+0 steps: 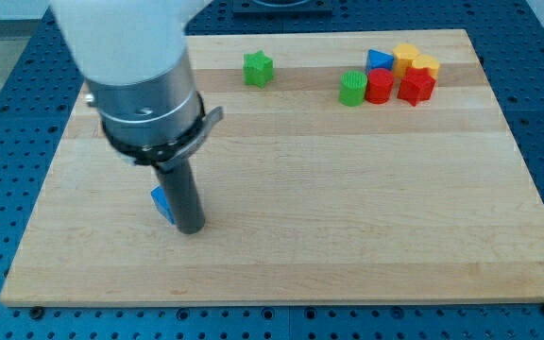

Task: Slide the blue cube to the green star

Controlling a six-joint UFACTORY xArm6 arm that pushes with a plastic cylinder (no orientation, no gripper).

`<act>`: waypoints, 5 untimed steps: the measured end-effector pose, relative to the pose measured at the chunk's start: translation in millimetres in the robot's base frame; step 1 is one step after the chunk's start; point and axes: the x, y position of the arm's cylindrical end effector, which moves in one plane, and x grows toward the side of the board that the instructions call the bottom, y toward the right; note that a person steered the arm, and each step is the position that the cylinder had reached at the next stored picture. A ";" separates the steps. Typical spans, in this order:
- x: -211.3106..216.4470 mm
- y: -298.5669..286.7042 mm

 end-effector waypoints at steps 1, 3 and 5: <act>1.9 -20.9; -77.3 -17.7; -125.8 -35.1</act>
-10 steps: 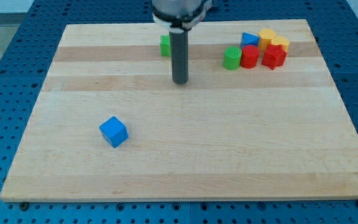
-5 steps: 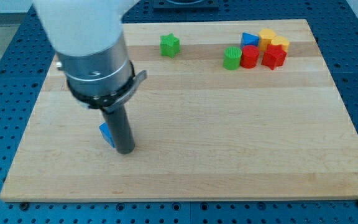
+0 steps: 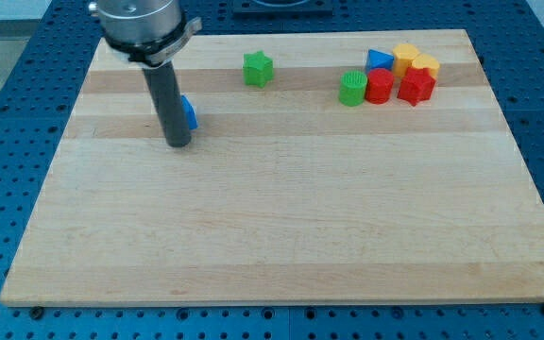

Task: Slide the blue cube to the green star

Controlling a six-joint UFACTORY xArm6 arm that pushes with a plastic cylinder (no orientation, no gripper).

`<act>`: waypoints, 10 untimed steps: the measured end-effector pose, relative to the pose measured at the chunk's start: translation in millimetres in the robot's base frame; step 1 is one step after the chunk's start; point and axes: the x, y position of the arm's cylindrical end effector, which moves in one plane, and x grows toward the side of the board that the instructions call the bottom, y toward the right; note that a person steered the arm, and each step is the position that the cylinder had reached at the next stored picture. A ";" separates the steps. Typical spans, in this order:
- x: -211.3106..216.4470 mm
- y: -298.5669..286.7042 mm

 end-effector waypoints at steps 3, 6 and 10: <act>-28.4 1.0; -74.9 26.4; -60.3 85.7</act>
